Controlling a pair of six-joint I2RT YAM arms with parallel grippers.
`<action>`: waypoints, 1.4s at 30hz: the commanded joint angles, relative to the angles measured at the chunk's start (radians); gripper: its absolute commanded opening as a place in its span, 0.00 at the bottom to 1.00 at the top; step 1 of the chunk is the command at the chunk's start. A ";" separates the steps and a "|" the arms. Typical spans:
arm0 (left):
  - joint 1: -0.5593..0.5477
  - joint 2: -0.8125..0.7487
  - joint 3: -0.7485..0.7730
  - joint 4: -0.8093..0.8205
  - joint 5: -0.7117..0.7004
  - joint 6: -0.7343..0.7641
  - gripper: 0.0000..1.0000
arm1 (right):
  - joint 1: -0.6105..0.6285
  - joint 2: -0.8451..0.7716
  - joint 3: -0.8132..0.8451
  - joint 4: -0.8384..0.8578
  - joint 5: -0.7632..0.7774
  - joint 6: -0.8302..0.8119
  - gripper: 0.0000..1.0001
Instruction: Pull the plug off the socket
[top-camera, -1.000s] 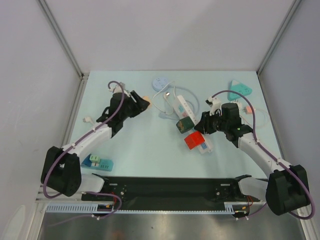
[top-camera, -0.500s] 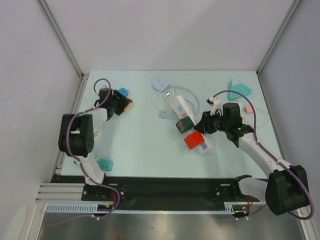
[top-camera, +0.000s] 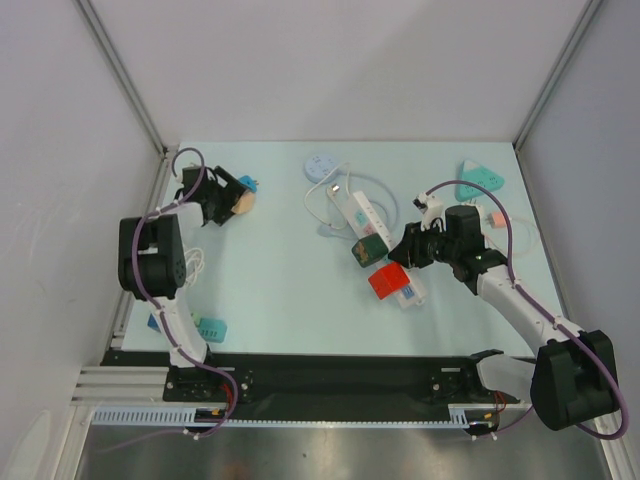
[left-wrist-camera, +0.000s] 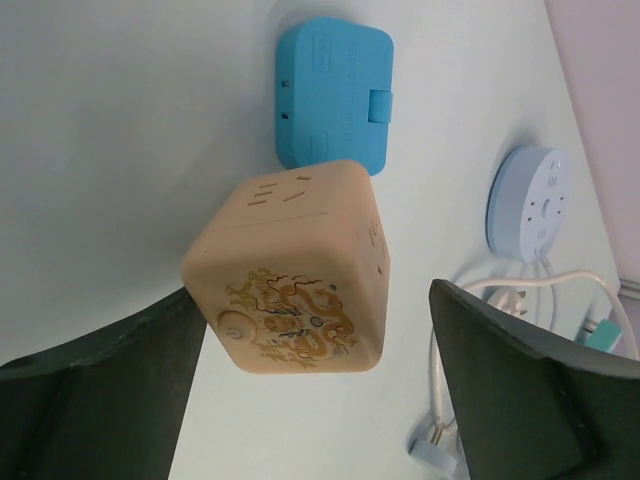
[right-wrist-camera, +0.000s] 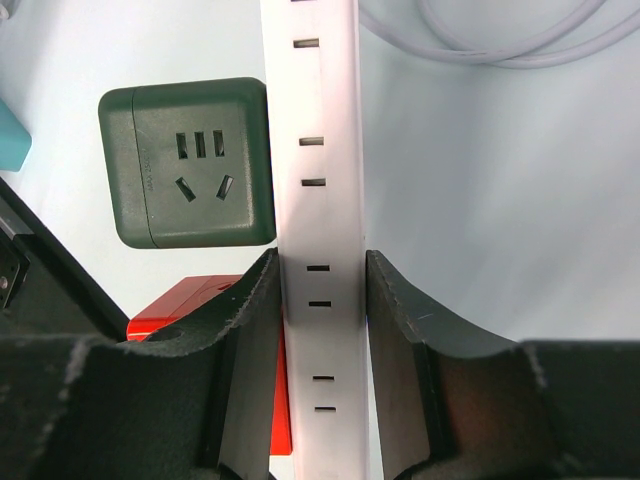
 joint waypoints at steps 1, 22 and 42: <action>0.006 -0.053 0.049 -0.032 -0.011 0.077 0.97 | -0.005 -0.046 0.022 0.115 -0.046 0.011 0.00; -0.184 -0.539 -0.290 0.134 0.212 0.194 0.96 | -0.011 -0.058 0.019 0.115 -0.055 0.000 0.00; -0.761 -0.515 -0.408 0.387 0.076 -0.002 0.99 | -0.022 -0.057 0.017 0.120 -0.067 0.000 0.00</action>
